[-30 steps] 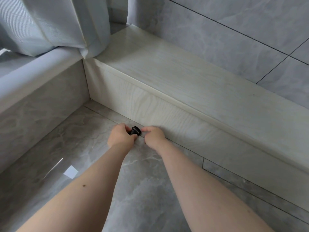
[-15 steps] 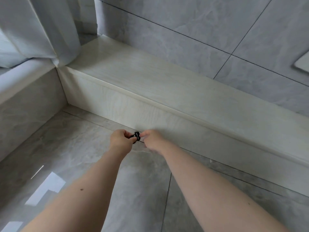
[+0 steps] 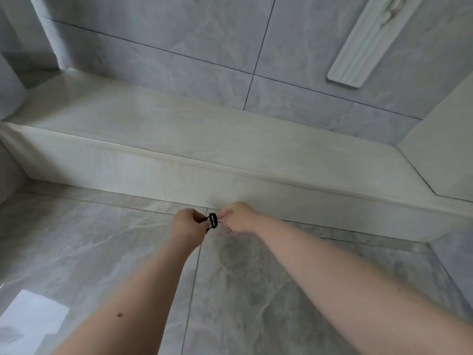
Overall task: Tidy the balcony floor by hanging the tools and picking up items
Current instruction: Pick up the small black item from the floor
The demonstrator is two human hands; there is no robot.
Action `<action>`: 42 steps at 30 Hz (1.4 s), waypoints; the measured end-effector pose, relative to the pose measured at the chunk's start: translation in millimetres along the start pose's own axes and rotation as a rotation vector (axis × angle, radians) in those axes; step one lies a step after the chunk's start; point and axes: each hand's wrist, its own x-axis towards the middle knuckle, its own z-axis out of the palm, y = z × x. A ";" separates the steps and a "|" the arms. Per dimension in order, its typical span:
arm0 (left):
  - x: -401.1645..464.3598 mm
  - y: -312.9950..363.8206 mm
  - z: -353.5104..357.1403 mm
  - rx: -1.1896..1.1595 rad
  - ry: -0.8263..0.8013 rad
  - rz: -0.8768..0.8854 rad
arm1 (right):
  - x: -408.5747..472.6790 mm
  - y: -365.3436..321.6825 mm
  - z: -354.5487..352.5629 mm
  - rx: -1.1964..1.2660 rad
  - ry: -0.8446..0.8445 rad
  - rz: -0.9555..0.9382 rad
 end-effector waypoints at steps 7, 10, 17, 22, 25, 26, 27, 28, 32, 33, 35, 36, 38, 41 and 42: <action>-24.7 13.0 54.3 0.072 -0.073 0.048 | -32.7 78.2 3.4 0.229 0.123 0.107; -31.8 14.7 78.6 0.085 -0.105 0.045 | -48.2 111.7 4.4 0.326 0.251 0.151; -47.4 14.9 138.2 0.149 -0.180 0.059 | -76.3 174.4 -18.7 0.411 0.490 0.262; -55.1 13.9 170.3 0.201 -0.230 0.058 | -90.4 214.8 -9.9 0.274 0.438 0.305; -58.2 12.2 185.1 0.219 -0.246 0.038 | -92.8 227.2 2.9 0.226 0.368 0.348; -59.2 11.5 189.7 0.229 -0.244 0.033 | -92.3 230.2 6.5 0.227 0.359 0.368; -60.3 10.9 193.0 0.240 -0.242 0.027 | -91.5 231.9 9.3 0.230 0.354 0.391; -61.6 9.9 195.9 0.257 -0.240 0.024 | -90.5 233.2 11.8 0.233 0.350 0.416; -65.0 5.5 204.3 0.342 -0.270 -0.004 | -86.2 237.4 19.2 0.300 0.340 0.517; -65.3 5.3 204.7 0.361 -0.276 -0.015 | -85.1 238.1 20.5 0.317 0.348 0.528; -63.3 4.2 205.1 0.371 -0.279 -0.043 | -83.4 238.3 22.2 0.361 0.375 0.548; -61.5 2.9 204.2 0.365 -0.276 -0.058 | -82.2 237.5 22.6 0.396 0.394 0.559; -58.4 0.4 199.9 0.361 -0.270 -0.073 | -78.9 234.3 22.9 0.456 0.432 0.576; -53.1 -3.1 190.3 0.338 -0.269 -0.084 | -73.6 226.9 23.7 0.411 0.456 0.568; -50.3 -4.9 185.5 0.321 -0.265 -0.088 | -70.6 222.5 24.6 0.392 0.457 0.559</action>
